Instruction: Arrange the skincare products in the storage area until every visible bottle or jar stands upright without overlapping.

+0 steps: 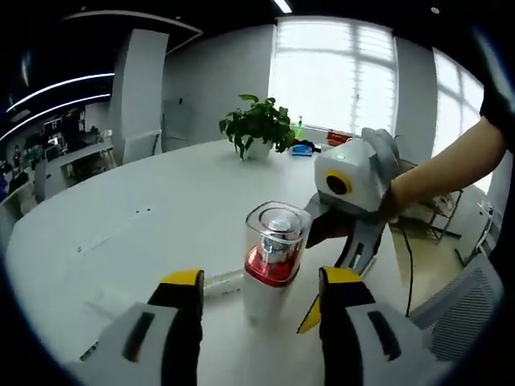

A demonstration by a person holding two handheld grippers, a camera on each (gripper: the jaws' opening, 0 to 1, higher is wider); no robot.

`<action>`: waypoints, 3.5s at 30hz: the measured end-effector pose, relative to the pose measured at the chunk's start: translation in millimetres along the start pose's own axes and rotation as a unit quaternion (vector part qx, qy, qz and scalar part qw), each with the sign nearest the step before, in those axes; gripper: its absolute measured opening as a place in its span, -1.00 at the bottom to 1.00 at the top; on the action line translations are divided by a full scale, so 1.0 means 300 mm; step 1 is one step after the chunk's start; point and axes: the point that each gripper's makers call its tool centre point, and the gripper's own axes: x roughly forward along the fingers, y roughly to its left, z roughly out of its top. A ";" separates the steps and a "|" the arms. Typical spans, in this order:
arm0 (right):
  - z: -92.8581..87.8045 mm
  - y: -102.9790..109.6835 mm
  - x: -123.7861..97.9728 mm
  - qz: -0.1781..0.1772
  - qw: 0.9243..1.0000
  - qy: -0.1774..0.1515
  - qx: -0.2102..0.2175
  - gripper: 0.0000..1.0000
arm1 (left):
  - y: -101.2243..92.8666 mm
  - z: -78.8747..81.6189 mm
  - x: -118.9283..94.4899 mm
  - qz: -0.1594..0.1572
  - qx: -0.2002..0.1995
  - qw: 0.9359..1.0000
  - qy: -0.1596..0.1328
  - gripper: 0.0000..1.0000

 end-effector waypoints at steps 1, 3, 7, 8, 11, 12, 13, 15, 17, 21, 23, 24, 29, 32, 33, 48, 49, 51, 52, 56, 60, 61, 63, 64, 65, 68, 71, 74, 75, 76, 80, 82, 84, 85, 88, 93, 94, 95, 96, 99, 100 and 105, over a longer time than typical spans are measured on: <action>0.002 0.002 -0.003 -0.003 1.000 -0.002 0.004 0.18 | 0.001 -0.004 -0.005 0.001 -0.003 1.000 0.000 0.03; 0.010 0.012 -0.013 -0.012 1.000 -0.004 0.011 0.25 | 0.007 -0.008 -0.019 0.011 -0.008 1.000 0.000 0.10; 0.012 0.018 -0.024 -0.027 0.999 -0.010 0.023 0.43 | 0.017 -0.015 -0.044 0.023 -0.020 1.000 0.001 0.35; 0.013 0.021 -0.028 -0.030 0.999 -0.009 0.024 0.46 | 0.020 -0.016 -0.050 0.026 -0.021 0.999 0.000 0.39; 0.018 0.033 -0.044 -0.042 0.998 -0.014 0.034 0.56 | 0.020 -0.026 -0.074 0.037 -0.029 0.999 0.003 0.47; 0.021 0.029 -0.049 -0.048 0.998 -0.022 0.042 0.57 | 0.018 -0.029 -0.081 0.039 -0.032 0.999 0.003 0.49; 0.026 0.030 -0.054 -0.053 0.997 -0.029 0.048 0.58 | 0.015 -0.031 -0.087 0.040 -0.034 0.999 0.002 0.50; 0.028 0.038 -0.067 -0.061 0.996 -0.035 0.059 0.62 | 0.004 -0.041 -0.105 0.043 -0.036 0.998 0.005 0.51; 0.019 0.040 -0.076 -0.067 0.995 -0.035 0.063 0.65 | 0.001 -0.049 -0.119 0.045 -0.037 0.998 0.006 0.53; 0.032 0.072 -0.084 -0.076 0.994 -0.041 0.069 0.70 | 0.004 -0.077 -0.161 0.054 -0.048 0.997 0.011 0.58; 0.043 0.077 -0.090 -0.082 0.993 -0.050 0.072 0.73 | -0.004 -0.090 -0.179 0.061 -0.056 0.997 0.011 0.66; 0.045 0.077 -0.092 -0.083 0.993 -0.052 0.072 0.74 | -0.004 -0.099 -0.190 0.065 -0.060 0.996 0.012 0.68; 0.069 0.110 -0.115 -0.104 0.989 -0.061 0.084 0.79 | -0.006 -0.117 -0.237 0.080 -0.069 0.994 0.008 0.78; 0.090 0.153 -0.131 -0.119 0.984 -0.082 0.099 0.81 | 0.007 -0.119 -0.273 0.088 -0.082 0.993 -0.003 0.82; 0.096 0.169 -0.131 -0.119 0.983 -0.092 0.107 0.86 | 0.015 -0.126 -0.284 0.091 -0.083 0.992 -0.002 0.84; 0.061 0.275 -0.142 -0.124 0.982 -0.096 0.108 0.99 | -0.004 -0.217 -0.464 0.115 -0.121 0.986 -0.006 0.98; 0.056 0.283 -0.144 -0.125 0.982 -0.095 0.106 0.99 | -0.006 -0.220 -0.469 0.116 -0.123 0.986 -0.006 0.98; 0.045 0.296 -0.148 -0.124 0.982 -0.092 0.107 0.99 | -0.003 -0.239 -0.502 0.122 -0.130 0.984 -0.006 0.98; 0.036 0.305 -0.153 -0.124 0.982 -0.092 0.111 0.99 | -0.003 -0.250 -0.521 0.124 -0.130 0.984 -0.006 0.98; 0.022 0.336 -0.170 -0.129 0.979 -0.098 0.122 0.99 | -0.003 -0.289 -0.580 0.138 -0.141 0.980 -0.006 0.98; -0.002 0.362 -0.180 -0.129 0.981 -0.090 0.115 0.99 | 0.001 -0.328 -0.633 0.154 -0.161 0.975 -0.002 0.98; -0.008 0.365 -0.184 -0.130 0.981 -0.088 0.116 0.99 | -0.004 -0.331 -0.646 0.160 -0.167 0.973 -0.002 0.98; -0.011 0.364 -0.194 -0.135 0.979 -0.093 0.125 0.99 | 0.004 -0.340 -0.669 0.167 -0.176 0.970 -0.004 0.98; -0.008 0.364 -0.201 -0.140 0.976 -0.099 0.133 0.99 | 0.010 -0.341 -0.683 0.175 -0.187 0.967 -0.011 0.98; -0.006 0.361 -0.206 -0.143 0.974 -0.104 0.139 0.99 | 0.010 -0.341 -0.691 0.177 -0.191 0.965 -0.015 0.98; -0.008 0.352 -0.216 -0.150 0.971 -0.111 0.148 0.99 | 0.018 -0.351 -0.722 0.190 -0.200 0.961 -0.022 0.98; -0.011 0.360 -0.219 -0.151 0.970 -0.112 0.153 0.99 | 0.022 -0.365 -0.753 0.202 -0.209 0.956 -0.027 0.98; -0.014 0.367 -0.225 -0.153 0.970 -0.111 0.156 0.99 | 0.025 -0.386 -0.778 0.206 -0.214 0.954 -0.027 0.98; -0.013 0.366 -0.227 -0.154 0.969 -0.111 0.155 0.99 | 0.020 -0.391 -0.781 0.207 -0.216 0.954 -0.026 0.98; -0.009 0.367 -0.230 -0.155 0.969 -0.114 0.158 0.99 | 0.024 -0.407 -0.788 0.207 -0.218 0.953 -0.023 0.98; -0.011 0.359 -0.235 -0.160 0.966 -0.119 0.164 0.99 | 0.021 -0.425 -0.798 0.209 -0.222 0.952 -0.019 0.97; -0.012 0.359 -0.234 -0.160 0.966 -0.120 0.165 0.99 | 0.021 -0.426 -0.796 0.208 -0.223 0.952 -0.018 0.97; -0.011 0.358 -0.234 -0.160 0.966 -0.119 0.164 0.99 | 0.018 -0.425 -0.789 0.206 -0.221 0.953 -0.015 0.97; -0.009 0.360 -0.233 -0.159 0.966 -0.119 0.165 0.99 | 0.018 -0.423 -0.785 0.205 -0.220 0.954 -0.014 0.96; -0.010 0.362 -0.231 -0.158 0.967 -0.117 0.164 0.97 | 0.026 -0.412 -0.771 0.202 -0.216 0.955 -0.014 0.96; -0.009 0.361 -0.231 -0.158 0.966 -0.118 0.165 0.97 | 0.043 -0.388 -0.744 0.199 -0.215 0.956 -0.017 0.96; -0.008 0.366 -0.230 -0.157 0.967 -0.118 0.165 0.97 | 0.045 -0.386 -0.739 0.198 -0.216 0.956 -0.017 0.96; -0.008 0.367 -0.229 -0.156 0.967 -0.117 0.165 0.97 | 0.048 -0.383 -0.730 0.196 -0.219 0.956 -0.015 0.96; -0.008 0.367 -0.228 -0.156 0.967 -0.116 0.163 0.97 | 0.050 -0.381 -0.723 0.196 -0.219 0.956 -0.013 0.96; -0.008 0.372 -0.226 -0.154 0.968 -0.115 0.162 0.97 | 0.064 -0.364 -0.701 0.197 -0.216 0.956 -0.011 0.96; -0.009 0.371 -0.226 -0.154 0.968 -0.114 0.161 0.96 | 0.066 -0.356 -0.692 0.197 -0.216 0.956 -0.011 0.96; -0.008 0.379 -0.221 -0.151 0.970 -0.112 0.156 0.96 | 0.087 -0.319 -0.621 0.192 -0.221 0.956 -0.007 0.97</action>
